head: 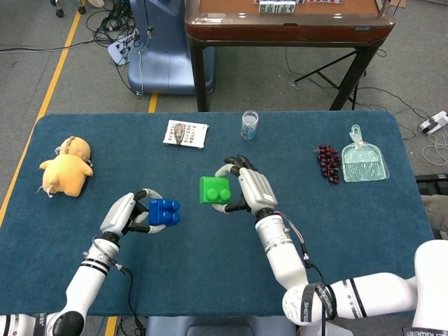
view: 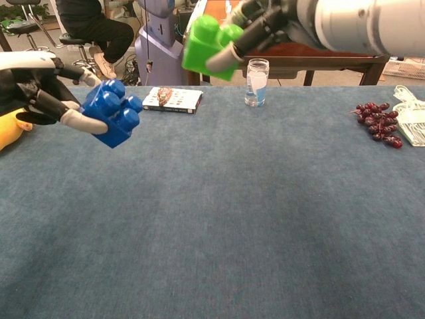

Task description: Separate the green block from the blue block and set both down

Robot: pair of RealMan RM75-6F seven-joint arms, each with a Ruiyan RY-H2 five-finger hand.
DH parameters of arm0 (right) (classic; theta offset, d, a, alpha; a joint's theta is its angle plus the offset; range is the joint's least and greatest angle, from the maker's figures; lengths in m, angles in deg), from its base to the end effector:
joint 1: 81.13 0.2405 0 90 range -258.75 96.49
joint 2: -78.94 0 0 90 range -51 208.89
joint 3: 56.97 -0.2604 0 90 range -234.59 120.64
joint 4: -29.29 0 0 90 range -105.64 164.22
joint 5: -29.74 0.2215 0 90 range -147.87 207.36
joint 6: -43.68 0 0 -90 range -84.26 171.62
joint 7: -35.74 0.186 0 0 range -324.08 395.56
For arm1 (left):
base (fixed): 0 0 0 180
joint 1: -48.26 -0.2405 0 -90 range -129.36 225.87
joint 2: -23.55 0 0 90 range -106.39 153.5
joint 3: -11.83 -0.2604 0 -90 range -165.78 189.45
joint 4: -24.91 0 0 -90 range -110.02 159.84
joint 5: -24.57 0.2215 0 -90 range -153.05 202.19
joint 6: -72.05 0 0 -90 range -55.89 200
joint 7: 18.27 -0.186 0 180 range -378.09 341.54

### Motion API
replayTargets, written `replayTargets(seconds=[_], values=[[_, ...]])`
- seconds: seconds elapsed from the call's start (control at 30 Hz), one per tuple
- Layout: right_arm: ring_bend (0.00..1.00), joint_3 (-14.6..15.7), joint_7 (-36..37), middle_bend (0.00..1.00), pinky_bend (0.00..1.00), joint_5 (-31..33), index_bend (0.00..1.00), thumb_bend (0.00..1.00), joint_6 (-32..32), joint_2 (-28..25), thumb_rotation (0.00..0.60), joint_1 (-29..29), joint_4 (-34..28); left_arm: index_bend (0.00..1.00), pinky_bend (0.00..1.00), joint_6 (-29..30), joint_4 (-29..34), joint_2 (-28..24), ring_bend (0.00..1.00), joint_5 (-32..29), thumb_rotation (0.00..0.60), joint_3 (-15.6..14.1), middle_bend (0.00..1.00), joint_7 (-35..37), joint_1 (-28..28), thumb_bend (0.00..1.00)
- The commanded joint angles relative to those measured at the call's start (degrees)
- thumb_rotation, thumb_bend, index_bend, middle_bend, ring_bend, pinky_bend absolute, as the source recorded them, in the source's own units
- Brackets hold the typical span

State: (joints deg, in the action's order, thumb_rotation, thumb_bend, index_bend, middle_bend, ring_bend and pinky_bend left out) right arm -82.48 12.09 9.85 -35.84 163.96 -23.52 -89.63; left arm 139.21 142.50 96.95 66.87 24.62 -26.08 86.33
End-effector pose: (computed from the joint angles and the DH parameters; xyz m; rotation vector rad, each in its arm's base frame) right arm -0.0061 -0.3610 0.0164 1.4183 -1.5734 1.1782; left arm -0.1299 0.3344 0.0345 -1.4017 -1.6054 -1.1260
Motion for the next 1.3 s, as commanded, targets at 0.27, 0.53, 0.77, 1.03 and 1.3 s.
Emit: replayTargets(seconds=[0.27,0.53,0.77,1.03,1.3], values=[[0.0,7.4,1.9,0.15,0.06,-0.5,0.44,0.04,6.7,1.6,0.6,-6.2,10.6,0.39,1.0,0.4,-8.8,6.1,1.0,1.9,0.6,-3.4,1.0,-8.1,1.2,0.24],[0.0,6.8,2.3,0.1,0.01,-2.1,0.0,0.0,10.4,-1.9,0.6,-7.9,7.9,0.01,1.0,1.4,-7.3,4.1,1.0,3.8,0.6,-3.8,1.0,-10.9,0.5,0.03],[0.0,7.7,0.6,0.09,0.01,-7.7,0.0,0.0,7.1,-8.1,0.6,-10.5,1.4,0.0,1.0,1.2,-3.2,-3.9,0.84,5.1,0.6,-5.4,0.93,-13.0,-1.3,0.0],[0.0,10.6,3.7,0.09,0.01,-12.6,0.0,0.0,9.5,-23.2,0.6,-17.7,-6.7,0.0,0.82,3.6,-2.4,-19.4,0.57,10.5,0.6,-8.2,0.5,-4.1,-9.7,0.01],[0.0,15.2,14.5,0.09,0.01,-22.9,0.07,0.0,15.8,-39.1,0.6,-27.9,-8.3,0.0,0.64,7.8,-7.7,-29.9,0.44,13.8,0.6,-9.7,0.41,4.0,-18.2,0.01]])
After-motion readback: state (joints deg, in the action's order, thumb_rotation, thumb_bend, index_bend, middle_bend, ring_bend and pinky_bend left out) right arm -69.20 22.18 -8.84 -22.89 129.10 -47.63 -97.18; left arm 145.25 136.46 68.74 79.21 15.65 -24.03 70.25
